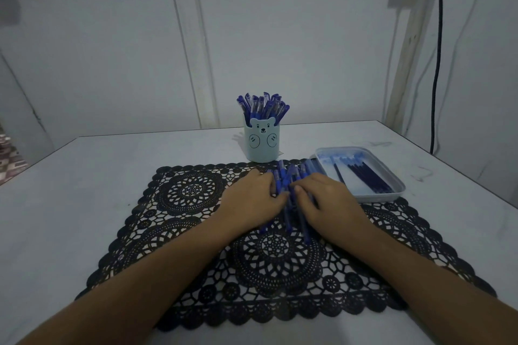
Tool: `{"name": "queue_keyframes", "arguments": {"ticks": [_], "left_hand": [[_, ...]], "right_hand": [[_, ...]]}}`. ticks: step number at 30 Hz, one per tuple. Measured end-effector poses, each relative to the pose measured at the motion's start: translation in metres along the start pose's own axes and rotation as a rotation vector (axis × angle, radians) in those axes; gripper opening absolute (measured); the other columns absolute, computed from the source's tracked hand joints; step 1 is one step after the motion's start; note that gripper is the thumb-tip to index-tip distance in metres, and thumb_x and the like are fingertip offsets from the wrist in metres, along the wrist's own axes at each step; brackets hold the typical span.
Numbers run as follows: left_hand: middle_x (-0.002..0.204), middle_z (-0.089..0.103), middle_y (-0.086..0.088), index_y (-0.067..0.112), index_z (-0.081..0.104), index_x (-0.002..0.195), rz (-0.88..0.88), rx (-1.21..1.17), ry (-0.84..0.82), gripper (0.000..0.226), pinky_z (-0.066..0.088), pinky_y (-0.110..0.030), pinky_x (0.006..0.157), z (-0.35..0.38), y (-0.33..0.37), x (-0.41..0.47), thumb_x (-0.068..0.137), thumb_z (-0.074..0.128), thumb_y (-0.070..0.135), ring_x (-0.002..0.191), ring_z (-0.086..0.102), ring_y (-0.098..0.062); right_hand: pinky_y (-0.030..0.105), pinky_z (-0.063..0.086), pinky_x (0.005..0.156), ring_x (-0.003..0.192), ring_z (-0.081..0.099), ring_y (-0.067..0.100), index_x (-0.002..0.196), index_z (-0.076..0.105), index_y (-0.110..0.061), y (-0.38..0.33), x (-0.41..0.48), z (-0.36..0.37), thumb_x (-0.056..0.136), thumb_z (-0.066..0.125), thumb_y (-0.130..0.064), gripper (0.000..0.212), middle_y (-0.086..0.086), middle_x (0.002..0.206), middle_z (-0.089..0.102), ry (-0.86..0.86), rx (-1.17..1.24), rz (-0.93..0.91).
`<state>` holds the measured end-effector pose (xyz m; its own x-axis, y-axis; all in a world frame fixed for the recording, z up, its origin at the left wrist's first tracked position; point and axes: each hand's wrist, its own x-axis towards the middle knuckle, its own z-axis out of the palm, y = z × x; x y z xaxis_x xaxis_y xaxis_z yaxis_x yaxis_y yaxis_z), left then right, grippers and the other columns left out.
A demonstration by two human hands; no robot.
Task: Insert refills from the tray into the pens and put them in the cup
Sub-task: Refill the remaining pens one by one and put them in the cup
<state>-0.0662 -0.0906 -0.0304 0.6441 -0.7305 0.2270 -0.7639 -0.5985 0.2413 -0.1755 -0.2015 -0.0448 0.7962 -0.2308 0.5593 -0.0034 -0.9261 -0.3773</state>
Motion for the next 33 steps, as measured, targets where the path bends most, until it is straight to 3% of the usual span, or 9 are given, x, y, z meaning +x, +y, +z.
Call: {"name": "queue_keyframes", "arguments": {"ticks": [5, 9, 12, 14, 17, 20, 23, 28, 33], "left_hand": [[0.097, 0.046, 0.001, 0.023, 0.048, 0.080, 0.008, 0.013, -0.060, 0.023, 0.047, -0.038, 0.082, -0.005, 0.003, -0.001, 0.090, 0.044, 0.043, 0.085, 0.053, -0.018], [0.082, 0.047, 0.006, 0.023, 0.043, 0.078, 0.058, -0.070, -0.041, 0.023, 0.044, -0.033, 0.071, -0.011, -0.003, -0.004, 0.095, 0.039, 0.037, 0.076, 0.049, -0.014], [0.074, 0.047, 0.013, 0.022, 0.047, 0.089, 0.156, -0.098, -0.031, 0.018, 0.035, -0.024, 0.061, -0.025, -0.010, -0.014, 0.097, 0.037, 0.034, 0.067, 0.044, -0.003], [0.073, 0.045, 0.015, 0.024, 0.049, 0.096, 0.241, -0.042, -0.018, 0.019, 0.033, -0.025, 0.065, -0.035, -0.017, -0.025, 0.097, 0.034, 0.034, 0.064, 0.041, 0.003], [0.076, 0.043, 0.019, 0.029, 0.049, 0.100, 0.327, 0.048, 0.000, 0.020, 0.028, -0.025, 0.073, -0.038, -0.028, -0.041, 0.098, 0.029, 0.035, 0.066, 0.037, 0.009], [0.080, 0.049, 0.016, 0.028, 0.050, 0.096, 0.419, 0.074, 0.092, 0.029, 0.032, -0.026, 0.071, -0.032, -0.039, -0.051, 0.096, 0.023, 0.040, 0.070, 0.042, 0.002], [0.081, 0.053, 0.012, 0.026, 0.054, 0.097, 0.458, 0.077, 0.152, 0.031, 0.039, -0.027, 0.066, -0.025, -0.051, -0.056, 0.094, 0.026, 0.038, 0.072, 0.047, -0.007], [0.082, 0.051, 0.015, 0.030, 0.051, 0.099, 0.467, 0.061, 0.171, 0.024, 0.029, -0.015, 0.067, -0.014, -0.055, -0.062, 0.095, 0.028, 0.036, 0.075, 0.038, 0.000], [0.081, 0.048, 0.016, 0.029, 0.051, 0.098, 0.479, 0.036, 0.175, 0.022, 0.027, -0.014, 0.066, -0.010, -0.057, -0.061, 0.095, 0.030, 0.035, 0.074, 0.035, 0.001]], "right_hand": [[0.030, 0.048, 0.069, 0.073, 0.057, 0.017, 0.089, 0.068, -0.008, -0.002, -0.001, -0.002, 0.086, 0.041, -0.024, 0.032, 0.005, 0.079, 0.064, 0.077, 0.007, 0.006], [0.023, 0.041, 0.085, 0.094, 0.058, 0.021, 0.111, 0.062, -0.006, 0.001, 0.000, -0.006, 0.087, 0.043, -0.024, 0.036, 0.009, 0.102, 0.062, 0.126, -0.016, 0.024], [0.034, 0.045, 0.090, 0.103, 0.057, 0.029, 0.116, 0.057, -0.003, 0.004, 0.001, -0.006, 0.085, 0.051, -0.024, 0.038, 0.013, 0.113, 0.059, 0.130, -0.221, -0.144], [0.040, 0.050, 0.084, 0.100, 0.061, 0.028, 0.114, 0.059, -0.006, -0.001, 0.000, -0.006, 0.080, 0.063, -0.023, 0.038, 0.010, 0.110, 0.063, 0.097, -0.328, -0.241], [0.034, 0.052, 0.068, 0.084, 0.064, 0.022, 0.107, 0.059, -0.010, -0.013, -0.003, -0.005, 0.082, 0.056, -0.024, 0.029, 0.005, 0.096, 0.067, 0.045, -0.414, -0.372], [0.029, 0.049, 0.053, 0.065, 0.058, 0.020, 0.097, 0.062, -0.007, -0.023, -0.008, 0.000, 0.070, 0.074, -0.012, 0.031, 0.005, 0.079, 0.062, 0.011, -0.413, -0.456], [0.027, 0.044, 0.038, 0.053, 0.050, 0.015, 0.095, 0.057, -0.012, -0.029, -0.013, 0.004, 0.067, 0.078, -0.012, 0.035, 0.000, 0.070, 0.054, -0.045, -0.381, -0.430], [0.028, 0.041, 0.030, 0.040, 0.042, 0.012, 0.093, 0.049, -0.021, -0.029, -0.013, 0.003, 0.086, 0.050, -0.026, 0.009, -0.006, 0.062, 0.051, -0.154, -0.355, -0.430], [0.025, 0.041, 0.030, 0.035, 0.042, 0.009, 0.092, 0.050, -0.026, -0.026, -0.011, -0.003, 0.095, 0.028, -0.043, 0.028, -0.008, 0.050, 0.048, -0.171, -0.325, -0.398]]}}
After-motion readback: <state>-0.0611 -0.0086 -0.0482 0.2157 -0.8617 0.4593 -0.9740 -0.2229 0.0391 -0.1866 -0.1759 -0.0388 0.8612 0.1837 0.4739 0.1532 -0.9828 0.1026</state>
